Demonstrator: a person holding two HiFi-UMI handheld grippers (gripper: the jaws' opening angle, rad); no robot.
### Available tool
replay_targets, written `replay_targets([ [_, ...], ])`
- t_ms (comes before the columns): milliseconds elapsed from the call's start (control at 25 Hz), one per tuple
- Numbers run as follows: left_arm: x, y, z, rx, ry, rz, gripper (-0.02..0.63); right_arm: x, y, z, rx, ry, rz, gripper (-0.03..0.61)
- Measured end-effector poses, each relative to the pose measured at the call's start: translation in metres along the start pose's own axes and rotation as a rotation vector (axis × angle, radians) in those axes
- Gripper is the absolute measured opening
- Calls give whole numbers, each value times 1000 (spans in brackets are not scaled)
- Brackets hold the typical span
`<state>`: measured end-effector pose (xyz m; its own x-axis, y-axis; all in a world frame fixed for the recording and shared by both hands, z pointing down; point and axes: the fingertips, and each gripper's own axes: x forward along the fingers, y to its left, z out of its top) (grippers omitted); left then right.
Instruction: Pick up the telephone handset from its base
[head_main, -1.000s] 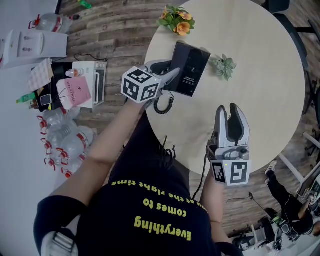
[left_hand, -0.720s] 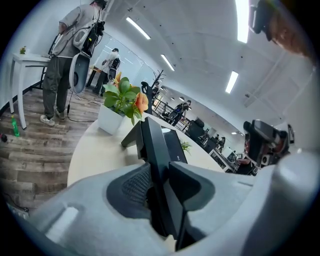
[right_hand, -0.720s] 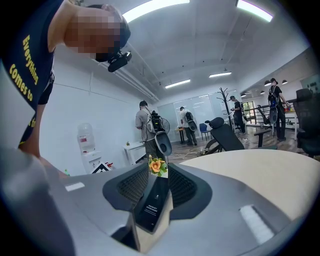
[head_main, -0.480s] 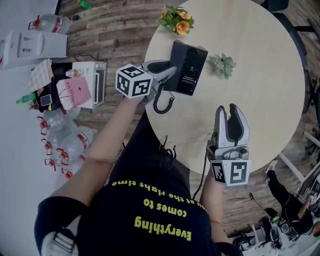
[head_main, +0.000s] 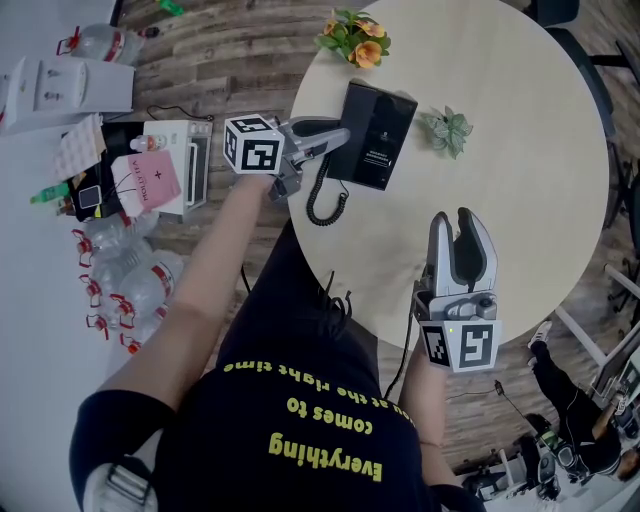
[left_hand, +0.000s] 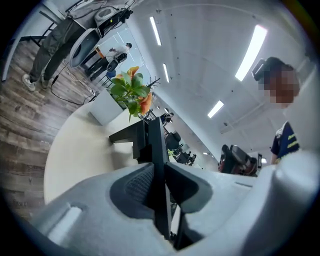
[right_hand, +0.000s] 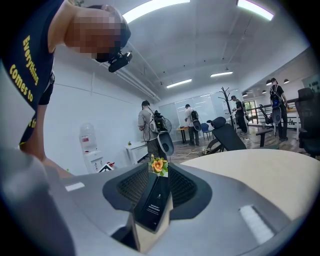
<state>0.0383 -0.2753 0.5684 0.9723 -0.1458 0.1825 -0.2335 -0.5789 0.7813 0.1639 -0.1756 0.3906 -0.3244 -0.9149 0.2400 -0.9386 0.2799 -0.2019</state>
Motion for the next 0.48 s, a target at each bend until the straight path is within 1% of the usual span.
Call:
replay_targets([
  [240, 2, -28, 4, 103, 1, -7, 75, 0, 2, 3, -2, -9, 2, 137],
  [400, 2, -43, 11, 129, -18, -11, 74, -1, 2, 7, -7, -19, 2, 135],
  [480, 0, -50, 18, 144, -40, -8, 74, -1, 2, 9, -12, -26, 0, 135],
])
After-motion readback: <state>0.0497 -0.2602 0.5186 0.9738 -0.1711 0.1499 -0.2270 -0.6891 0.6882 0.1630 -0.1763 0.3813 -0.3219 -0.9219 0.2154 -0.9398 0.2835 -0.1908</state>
